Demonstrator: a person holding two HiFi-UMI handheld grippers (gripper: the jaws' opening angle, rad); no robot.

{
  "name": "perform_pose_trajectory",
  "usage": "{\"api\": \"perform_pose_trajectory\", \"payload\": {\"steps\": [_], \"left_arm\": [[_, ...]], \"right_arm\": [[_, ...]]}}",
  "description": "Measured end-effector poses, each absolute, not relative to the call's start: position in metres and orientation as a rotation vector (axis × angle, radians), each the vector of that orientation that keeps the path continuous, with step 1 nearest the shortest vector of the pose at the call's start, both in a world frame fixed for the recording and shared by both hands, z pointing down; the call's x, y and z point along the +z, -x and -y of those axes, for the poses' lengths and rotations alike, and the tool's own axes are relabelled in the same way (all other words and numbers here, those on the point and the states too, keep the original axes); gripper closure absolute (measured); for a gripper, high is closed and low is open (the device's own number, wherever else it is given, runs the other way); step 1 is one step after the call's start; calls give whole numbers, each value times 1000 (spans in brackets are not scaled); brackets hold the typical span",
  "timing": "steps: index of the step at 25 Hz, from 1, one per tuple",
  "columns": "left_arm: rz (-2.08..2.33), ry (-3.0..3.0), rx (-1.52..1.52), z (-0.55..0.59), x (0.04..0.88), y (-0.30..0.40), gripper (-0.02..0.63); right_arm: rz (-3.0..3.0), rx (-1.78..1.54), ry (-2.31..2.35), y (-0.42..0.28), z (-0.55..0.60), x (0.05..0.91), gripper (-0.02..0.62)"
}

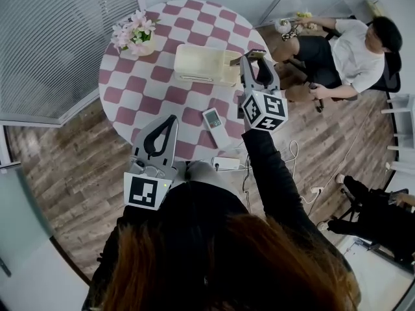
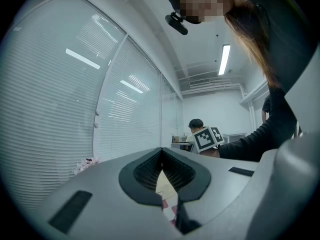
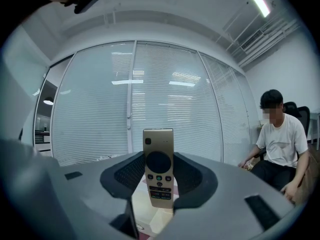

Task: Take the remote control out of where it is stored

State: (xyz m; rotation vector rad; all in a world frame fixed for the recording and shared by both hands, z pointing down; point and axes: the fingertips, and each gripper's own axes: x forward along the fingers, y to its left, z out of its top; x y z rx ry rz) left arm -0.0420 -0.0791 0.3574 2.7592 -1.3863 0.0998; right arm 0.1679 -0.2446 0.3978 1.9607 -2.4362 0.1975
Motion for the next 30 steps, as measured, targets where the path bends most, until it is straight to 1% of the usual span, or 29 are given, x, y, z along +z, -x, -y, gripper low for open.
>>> {"api": "perform_pose_trajectory", "payload": {"steps": [11,22,26,30], "left_arm": [[1326,-2777,89,73,361,31,597],[1280,-2792,89,68,363,20,597],[1281,-2790,84,69,364,21,597],[1280,-2776,70,68,367,20,597]], "right_arm": [[2389,291,-1917,-184,171,418,410],[2380,333,-1929,-180,118,412,410],[2315,469,-1841,-189,115,444,410],[2187,591,-1655,-198,109,487,410]]}}
